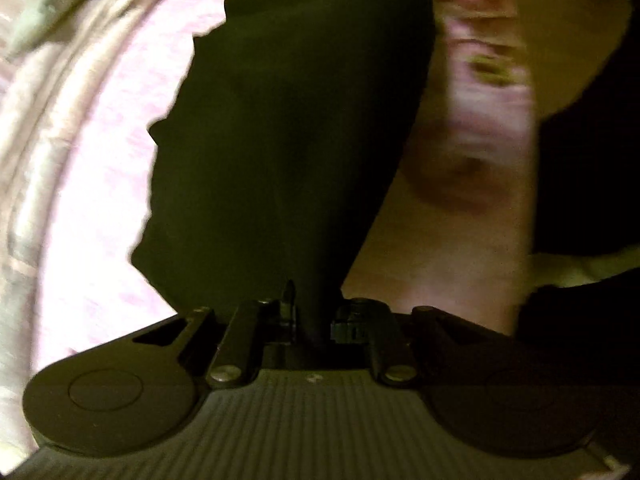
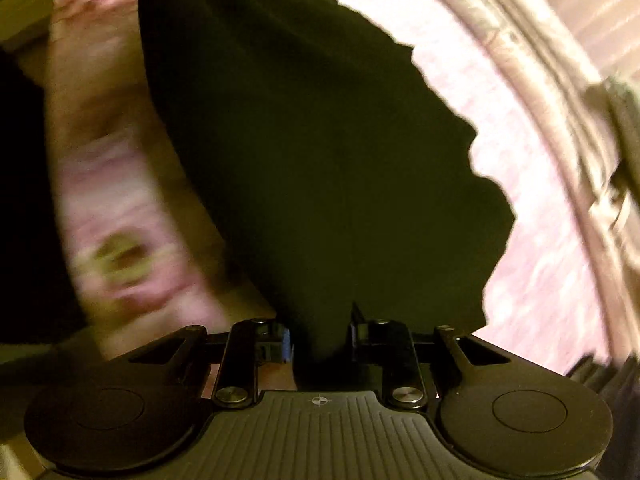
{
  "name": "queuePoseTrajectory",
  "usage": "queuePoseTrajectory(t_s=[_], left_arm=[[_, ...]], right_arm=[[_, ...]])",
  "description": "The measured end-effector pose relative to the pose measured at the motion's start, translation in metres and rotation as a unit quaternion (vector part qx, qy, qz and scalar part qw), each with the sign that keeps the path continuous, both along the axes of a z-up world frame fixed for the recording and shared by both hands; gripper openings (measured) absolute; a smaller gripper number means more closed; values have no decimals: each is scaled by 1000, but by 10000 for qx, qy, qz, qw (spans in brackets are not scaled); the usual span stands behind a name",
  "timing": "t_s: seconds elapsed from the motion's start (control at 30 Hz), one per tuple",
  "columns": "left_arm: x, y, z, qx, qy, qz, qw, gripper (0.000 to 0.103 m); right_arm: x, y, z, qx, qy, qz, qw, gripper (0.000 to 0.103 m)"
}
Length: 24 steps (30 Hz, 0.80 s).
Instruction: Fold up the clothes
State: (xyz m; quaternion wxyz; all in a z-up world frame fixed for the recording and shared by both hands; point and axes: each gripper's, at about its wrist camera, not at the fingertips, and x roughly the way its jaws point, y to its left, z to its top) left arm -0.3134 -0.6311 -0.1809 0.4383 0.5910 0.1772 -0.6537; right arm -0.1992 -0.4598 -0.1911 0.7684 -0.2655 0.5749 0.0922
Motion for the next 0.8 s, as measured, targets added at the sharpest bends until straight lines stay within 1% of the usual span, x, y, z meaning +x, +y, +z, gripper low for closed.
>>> queuePoseTrajectory(t_s=[0.07,0.1,0.13,0.2,0.23,0.3,0.37,0.4,0.43,0.5,0.53,0.57,0.6,0.67,0.7,0.73,0.77,0.8], left_arm=[[-10,24,1,158,241,3,9996,14],[-16,36,1,237,361,4,9991,16],[-16,43,3,289,477,52,9984,18],[-1,48,12,360,832,290,9955,29],[7,50,17,353,1003,407,9935,31],[22,54,31,236,1282,617,9895,32],[38,53,44,92,1543,873,9841,33],[48,47,50,-22,1648,1071,9805,33],[58,41,56,-137,1751,1269,9762,34],[81,19,64,-408,1898,1840,9636,44],[92,6,65,-501,1944,2148,9558,45],[105,-8,63,-540,2011,2474,9463,48],[119,-25,58,-519,2102,2820,9347,49],[145,-58,45,-460,2272,3472,9087,50],[153,-73,34,-392,2324,3700,8987,50],[160,-87,23,-312,2350,3872,8910,50],[167,-101,12,-232,2376,4043,8829,50],[172,-115,2,-166,2354,4128,8797,50]], right_arm=[[-16,24,-4,-42,97,-209,9997,25],[-23,35,-6,-64,144,-309,9994,28],[-22,41,-7,-100,180,-375,9991,35],[-21,55,-8,-206,354,-548,9977,52],[-21,62,-8,-258,433,-635,9967,53],[-19,71,-1,-331,464,-814,9951,55],[-16,76,13,-334,453,-968,9937,63],[-14,77,20,-319,444,-1048,9930,72],[-12,77,28,-269,380,-1118,9926,79],[-3,73,44,-133,157,-1283,9915,80],[4,64,52,-14,3,-1424,9898,80],[12,54,59,113,-158,-1580,9872,80],[25,37,63,301,-366,-1854,9815,80],[53,-1,65,690,-644,-2463,9646,80],[68,-28,60,966,-767,-2838,9509,80],[83,-55,55,1225,-881,-3186,9358,80],[95,-78,47,1378,-936,-3380,9263,80],[108,-100,40,1531,-991,-3571,9161,80]])
